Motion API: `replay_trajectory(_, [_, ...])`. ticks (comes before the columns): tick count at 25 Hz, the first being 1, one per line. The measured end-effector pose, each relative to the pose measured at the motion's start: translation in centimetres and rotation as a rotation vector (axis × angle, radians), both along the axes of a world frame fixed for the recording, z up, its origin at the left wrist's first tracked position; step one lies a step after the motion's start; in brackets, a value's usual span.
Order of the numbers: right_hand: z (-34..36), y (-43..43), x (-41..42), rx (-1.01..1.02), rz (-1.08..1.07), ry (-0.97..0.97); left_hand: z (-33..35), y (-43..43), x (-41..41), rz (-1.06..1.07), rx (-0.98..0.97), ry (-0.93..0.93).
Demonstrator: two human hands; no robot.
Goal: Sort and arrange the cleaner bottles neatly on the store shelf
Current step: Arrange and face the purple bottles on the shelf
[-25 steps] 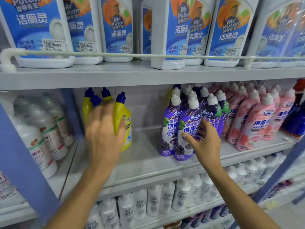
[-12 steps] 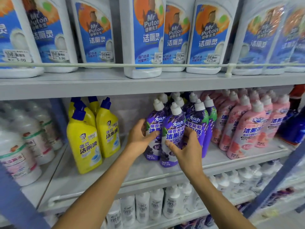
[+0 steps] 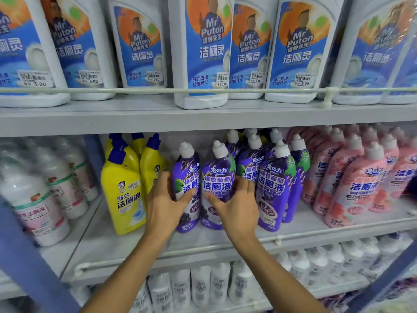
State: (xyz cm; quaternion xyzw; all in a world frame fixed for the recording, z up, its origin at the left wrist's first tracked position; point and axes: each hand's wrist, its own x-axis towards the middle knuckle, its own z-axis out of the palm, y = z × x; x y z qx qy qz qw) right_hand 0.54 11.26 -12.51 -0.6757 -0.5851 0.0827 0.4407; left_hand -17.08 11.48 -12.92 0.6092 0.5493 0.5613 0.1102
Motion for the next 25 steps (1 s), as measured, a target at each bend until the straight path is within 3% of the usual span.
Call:
replay_trajectory(6, [-0.8, 0.2, 1.8, 0.029, 0.300, 0.215, -0.5, -1.1, -0.4, -0.035, -0.134, -0.048])
replay_trajectory(11, [-2.0, 0.6, -0.7, 0.106, 0.175, 0.150, -1.1, 0.0, 0.6, -0.010, -0.091, -0.065])
replay_trajectory(16, [-1.5, 5.6, -2.5, 0.033, 0.274, 0.373, -1.0, 4.3, -0.4, 0.041, -0.167, -0.109])
replay_trajectory(25, [-2.3, 8.8, -4.4, 0.102, 0.250, 0.280, -1.1, 7.8, 0.3, 0.085, -0.068, -0.054])
